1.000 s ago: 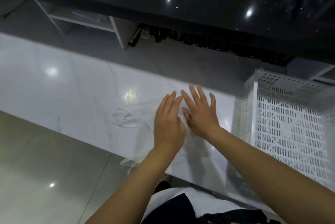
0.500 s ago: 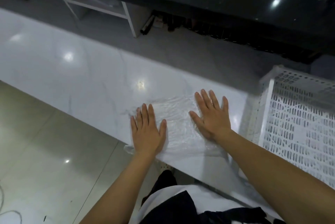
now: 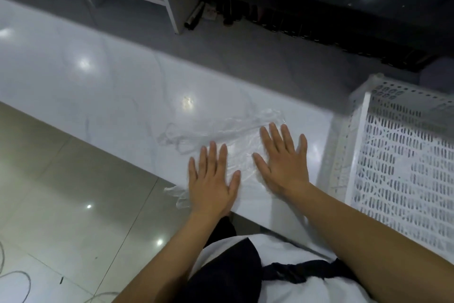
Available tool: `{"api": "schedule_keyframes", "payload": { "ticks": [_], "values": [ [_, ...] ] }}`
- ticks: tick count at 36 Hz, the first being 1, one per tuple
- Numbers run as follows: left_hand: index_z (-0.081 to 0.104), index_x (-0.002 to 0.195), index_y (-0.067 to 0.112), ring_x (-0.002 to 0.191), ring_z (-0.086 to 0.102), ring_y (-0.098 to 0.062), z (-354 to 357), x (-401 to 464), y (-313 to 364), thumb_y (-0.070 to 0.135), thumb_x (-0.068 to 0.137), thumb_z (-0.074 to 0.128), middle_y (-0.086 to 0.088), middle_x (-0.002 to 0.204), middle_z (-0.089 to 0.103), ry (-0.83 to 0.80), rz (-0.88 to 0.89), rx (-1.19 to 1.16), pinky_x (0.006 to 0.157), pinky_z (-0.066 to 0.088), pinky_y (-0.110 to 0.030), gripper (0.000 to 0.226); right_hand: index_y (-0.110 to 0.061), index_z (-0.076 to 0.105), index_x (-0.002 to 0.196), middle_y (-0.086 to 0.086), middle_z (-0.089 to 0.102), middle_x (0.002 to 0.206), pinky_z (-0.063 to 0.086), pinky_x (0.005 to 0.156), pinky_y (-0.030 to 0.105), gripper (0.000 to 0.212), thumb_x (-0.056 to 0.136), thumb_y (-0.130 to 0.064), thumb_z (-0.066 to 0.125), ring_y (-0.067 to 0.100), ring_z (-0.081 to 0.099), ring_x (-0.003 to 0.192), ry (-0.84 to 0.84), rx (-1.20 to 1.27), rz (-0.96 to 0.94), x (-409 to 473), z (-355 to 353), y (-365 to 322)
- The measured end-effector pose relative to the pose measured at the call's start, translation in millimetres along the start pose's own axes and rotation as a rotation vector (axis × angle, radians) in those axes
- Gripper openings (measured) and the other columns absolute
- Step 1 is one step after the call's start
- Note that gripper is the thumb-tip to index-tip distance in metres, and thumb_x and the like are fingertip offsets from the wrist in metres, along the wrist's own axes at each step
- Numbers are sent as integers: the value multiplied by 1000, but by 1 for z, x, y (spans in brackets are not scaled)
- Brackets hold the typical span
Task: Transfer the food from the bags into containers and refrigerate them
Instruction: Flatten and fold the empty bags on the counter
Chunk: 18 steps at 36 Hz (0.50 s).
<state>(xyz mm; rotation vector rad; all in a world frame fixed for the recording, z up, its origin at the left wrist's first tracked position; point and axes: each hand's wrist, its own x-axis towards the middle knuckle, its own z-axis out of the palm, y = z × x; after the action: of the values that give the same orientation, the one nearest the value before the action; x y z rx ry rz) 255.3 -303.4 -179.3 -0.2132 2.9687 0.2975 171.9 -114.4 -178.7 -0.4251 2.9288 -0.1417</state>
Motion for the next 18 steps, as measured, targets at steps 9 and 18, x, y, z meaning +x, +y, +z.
{"api": "schedule_keyframes", "payload": {
  "ticks": [9,18],
  "values": [
    [-2,161,26,155,-14,-21,-18,-20,-62,72,97,13,0,169,-10,-29,107,-126,123,-4,-51,80,-34,-14,156,-9,-18,165,-8,119,58,70,97,-68,0,17,-23,150,-17,4,-4,0,0,2],
    [46,150,14,146,38,-32,-27,-36,-62,7,74,76,-12,156,43,86,528,8,117,25,-55,81,-37,-18,155,-11,-22,164,-11,119,57,69,97,-69,-1,14,-27,149,-21,21,-1,-1,-3,1]
  ]
}}
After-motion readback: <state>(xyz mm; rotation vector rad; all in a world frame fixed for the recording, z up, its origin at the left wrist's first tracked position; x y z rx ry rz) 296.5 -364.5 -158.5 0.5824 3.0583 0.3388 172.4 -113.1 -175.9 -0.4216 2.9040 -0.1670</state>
